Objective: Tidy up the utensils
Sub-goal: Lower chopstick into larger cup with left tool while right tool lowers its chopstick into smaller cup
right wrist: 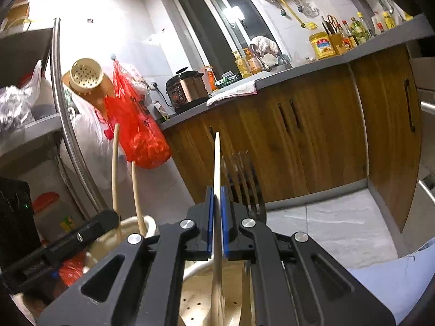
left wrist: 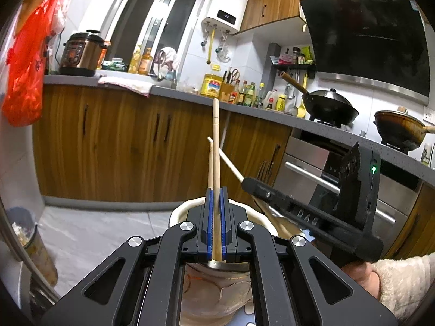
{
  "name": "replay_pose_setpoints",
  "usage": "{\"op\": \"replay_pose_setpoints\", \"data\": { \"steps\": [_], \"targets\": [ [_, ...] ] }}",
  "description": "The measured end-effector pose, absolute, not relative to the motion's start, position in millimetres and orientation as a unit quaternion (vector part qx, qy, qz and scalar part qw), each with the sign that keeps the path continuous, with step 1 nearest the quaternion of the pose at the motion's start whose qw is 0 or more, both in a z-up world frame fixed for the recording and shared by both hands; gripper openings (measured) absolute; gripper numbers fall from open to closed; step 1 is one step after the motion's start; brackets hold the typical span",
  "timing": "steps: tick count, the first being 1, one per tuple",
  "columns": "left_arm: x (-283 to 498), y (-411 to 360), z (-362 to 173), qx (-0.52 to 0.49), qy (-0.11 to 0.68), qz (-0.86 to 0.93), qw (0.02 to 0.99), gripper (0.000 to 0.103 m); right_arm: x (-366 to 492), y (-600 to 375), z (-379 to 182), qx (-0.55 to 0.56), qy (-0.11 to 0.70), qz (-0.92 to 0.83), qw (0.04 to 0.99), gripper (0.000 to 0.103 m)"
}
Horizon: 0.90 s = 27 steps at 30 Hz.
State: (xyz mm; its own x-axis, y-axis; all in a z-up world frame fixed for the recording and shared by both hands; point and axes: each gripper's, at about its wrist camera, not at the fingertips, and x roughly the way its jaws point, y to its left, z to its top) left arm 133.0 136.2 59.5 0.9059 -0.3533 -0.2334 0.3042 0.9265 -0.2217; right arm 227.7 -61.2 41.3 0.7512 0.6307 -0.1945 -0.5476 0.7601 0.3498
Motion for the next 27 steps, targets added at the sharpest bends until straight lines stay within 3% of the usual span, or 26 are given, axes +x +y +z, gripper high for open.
{"op": "replay_pose_setpoints", "data": {
  "steps": [15, 27],
  "targets": [
    [134, 136, 58, -0.092, 0.143, -0.171, 0.971, 0.005, 199, -73, 53, 0.083, 0.152, 0.325, 0.930, 0.005],
    [129, 128, 65, -0.054, 0.190, -0.156, 0.968, 0.005, 174, -82, 41, 0.054, 0.207, 0.318, 0.924, 0.005]
  ]
}}
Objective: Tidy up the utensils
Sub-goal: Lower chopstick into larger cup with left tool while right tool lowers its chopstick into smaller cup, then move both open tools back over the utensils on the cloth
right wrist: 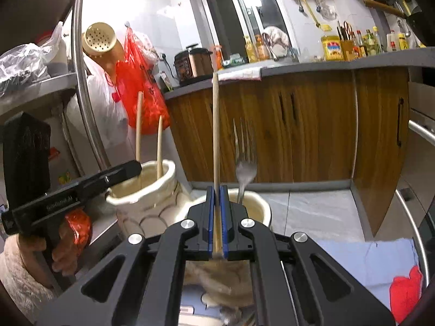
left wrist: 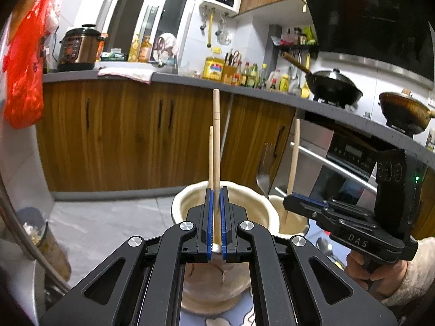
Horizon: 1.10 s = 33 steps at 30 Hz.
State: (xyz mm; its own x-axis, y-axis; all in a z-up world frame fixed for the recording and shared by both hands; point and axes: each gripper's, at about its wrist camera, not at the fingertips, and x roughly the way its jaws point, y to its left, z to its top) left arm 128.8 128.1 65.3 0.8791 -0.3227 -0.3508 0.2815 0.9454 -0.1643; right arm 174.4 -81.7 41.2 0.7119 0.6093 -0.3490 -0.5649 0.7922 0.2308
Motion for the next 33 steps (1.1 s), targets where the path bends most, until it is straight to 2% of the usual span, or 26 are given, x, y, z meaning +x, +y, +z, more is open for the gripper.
{"op": "replay_pose_setpoints", "data": {
  "steps": [8, 13, 16, 20, 21, 22, 25, 26, 30, 32, 33],
  "targets": [
    [124, 122, 66, -0.039, 0.194, -0.156, 0.968, 0.007, 181, -85, 36, 0.071, 0.237, 0.311, 0.918, 0.005],
    [122, 123, 69, -0.043, 0.186, -0.157, 0.969, 0.023, 182, -84, 37, 0.074, 0.238, 0.308, 0.918, 0.007],
    [122, 122, 70, -0.041, 0.188, -0.152, 0.969, 0.027, 182, -85, 39, 0.076, 0.240, 0.306, 0.918, 0.022],
    [117, 120, 77, -0.040, 0.189, -0.148, 0.970, 0.031, 174, -89, 48, 0.077, 0.239, 0.301, 0.920, 0.025],
    [115, 119, 80, -0.040, 0.188, -0.146, 0.970, 0.037, 170, -91, 52, 0.077, 0.238, 0.299, 0.921, 0.029],
    [112, 119, 82, -0.039, 0.187, -0.143, 0.971, 0.046, 165, -94, 56, 0.076, 0.237, 0.297, 0.922, 0.037],
    [103, 118, 93, -0.042, 0.184, -0.131, 0.973, 0.059, 149, -105, 67, 0.073, 0.236, 0.292, 0.924, 0.046],
    [99, 118, 97, -0.046, 0.184, -0.129, 0.973, 0.061, 143, -110, 71, 0.077, 0.235, 0.291, 0.924, 0.053],
    [81, 112, 112, -0.048, 0.187, -0.124, 0.973, 0.071, 119, -129, 86, 0.082, 0.227, 0.278, 0.930, 0.063],
    [71, 106, 119, -0.040, 0.187, -0.119, 0.974, 0.074, 104, -141, 93, 0.089, 0.224, 0.272, 0.932, 0.074],
    [66, 102, 123, -0.036, 0.187, -0.118, 0.975, 0.078, 99, -145, 95, 0.092, 0.223, 0.270, 0.932, 0.076]
  ]
}}
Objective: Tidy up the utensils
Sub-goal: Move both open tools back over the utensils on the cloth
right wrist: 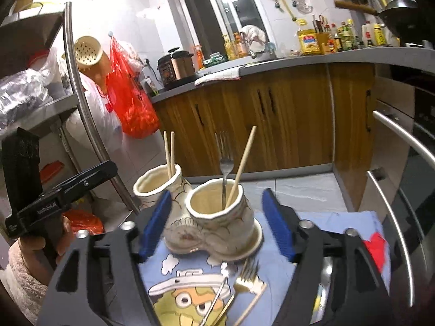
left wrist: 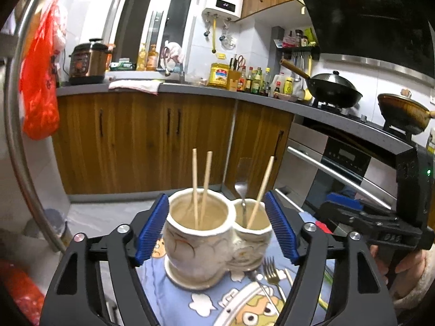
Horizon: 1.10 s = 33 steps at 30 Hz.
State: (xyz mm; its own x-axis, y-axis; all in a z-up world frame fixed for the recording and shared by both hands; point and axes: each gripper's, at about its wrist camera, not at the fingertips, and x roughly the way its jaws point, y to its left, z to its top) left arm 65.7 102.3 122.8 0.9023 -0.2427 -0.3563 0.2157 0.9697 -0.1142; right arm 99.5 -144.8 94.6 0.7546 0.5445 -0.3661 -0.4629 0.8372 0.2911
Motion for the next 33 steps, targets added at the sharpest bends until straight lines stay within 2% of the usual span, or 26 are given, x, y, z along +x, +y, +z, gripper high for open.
{"op": "replay_pose_setpoints", "data": {
  "steps": [2, 6, 8, 13, 24, 27, 29, 30, 32, 33],
  "targets": [
    [53, 94, 129, -0.030, 0.191, -0.114, 0.974, 0.082, 87, -157, 98, 0.098, 0.223, 0.264, 0.933, 0.085],
    [34, 75, 128, -0.022, 0.215, -0.107, 0.971, 0.091, 68, -184, 94, 0.109, 0.232, 0.246, 0.935, 0.092],
    [27, 66, 122, -0.022, 0.230, -0.100, 0.968, 0.093, 62, -197, 88, 0.112, 0.236, 0.229, 0.938, 0.098],
    [28, 49, 94, -0.055, 0.286, -0.092, 0.952, 0.094, 72, -223, 61, 0.111, 0.283, 0.178, 0.936, 0.098],
    [64, 30, 0, -0.035, 0.376, -0.054, 0.924, 0.093, 114, -246, -16, 0.055, 0.383, 0.105, 0.916, 0.098],
    [69, 28, -10, -0.025, 0.384, -0.048, 0.922, 0.092, 120, -245, -27, 0.046, 0.397, 0.103, 0.911, 0.090],
    [73, 24, -17, -0.011, 0.393, -0.048, 0.918, 0.090, 123, -242, -30, 0.034, 0.402, 0.105, 0.909, 0.079],
    [74, 22, -17, -0.008, 0.396, -0.052, 0.917, 0.086, 124, -239, -31, 0.029, 0.405, 0.107, 0.907, 0.075],
    [77, 18, -20, -0.006, 0.403, -0.060, 0.913, 0.077, 127, -233, -34, 0.021, 0.413, 0.115, 0.903, 0.057],
    [78, 17, -21, -0.007, 0.407, -0.065, 0.911, 0.072, 128, -230, -36, 0.017, 0.417, 0.117, 0.901, 0.052]
  ]
}}
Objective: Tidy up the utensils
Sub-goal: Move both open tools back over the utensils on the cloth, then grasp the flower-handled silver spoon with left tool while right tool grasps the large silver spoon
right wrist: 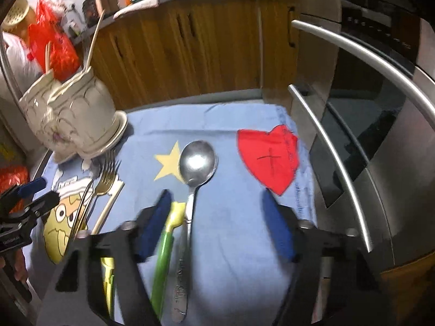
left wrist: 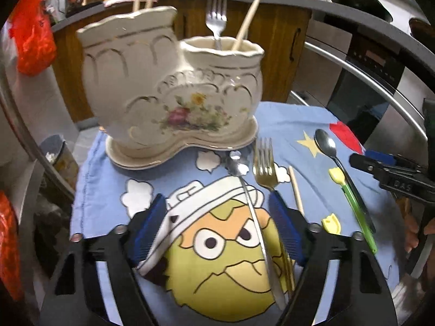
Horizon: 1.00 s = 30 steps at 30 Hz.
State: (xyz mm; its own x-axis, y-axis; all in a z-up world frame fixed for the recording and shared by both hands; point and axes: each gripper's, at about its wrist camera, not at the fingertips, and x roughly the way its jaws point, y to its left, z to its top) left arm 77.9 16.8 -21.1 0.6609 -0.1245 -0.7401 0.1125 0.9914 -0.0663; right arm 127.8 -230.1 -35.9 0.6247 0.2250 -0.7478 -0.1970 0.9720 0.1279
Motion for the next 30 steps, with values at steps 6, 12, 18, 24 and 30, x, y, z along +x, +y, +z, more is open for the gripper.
{"op": "replay_pose_setpoints", "data": {
  "steps": [6, 12, 18, 24, 30],
  "targets": [
    [84, 6, -29, -0.016, 0.427, -0.100, 0.899, 0.041, 131, -221, -43, 0.011, 0.439, 0.135, 0.888, 0.023],
    [88, 4, -33, -0.026, 0.435, -0.103, 0.894, 0.032, 133, -218, -45, 0.018, 0.444, 0.139, 0.885, 0.022],
    [96, 0, -41, -0.010, 0.443, -0.085, 0.892, 0.028, 137, -213, -46, 0.010, 0.443, 0.133, 0.887, 0.020],
    [103, -5, -43, -0.020, 0.447, -0.096, 0.889, 0.027, 140, -211, -45, 0.007, 0.446, 0.128, 0.886, 0.018],
    [107, -10, -43, -0.001, 0.448, -0.083, 0.890, 0.026, 136, -206, -45, -0.007, 0.447, 0.131, 0.885, 0.018]
  ]
}}
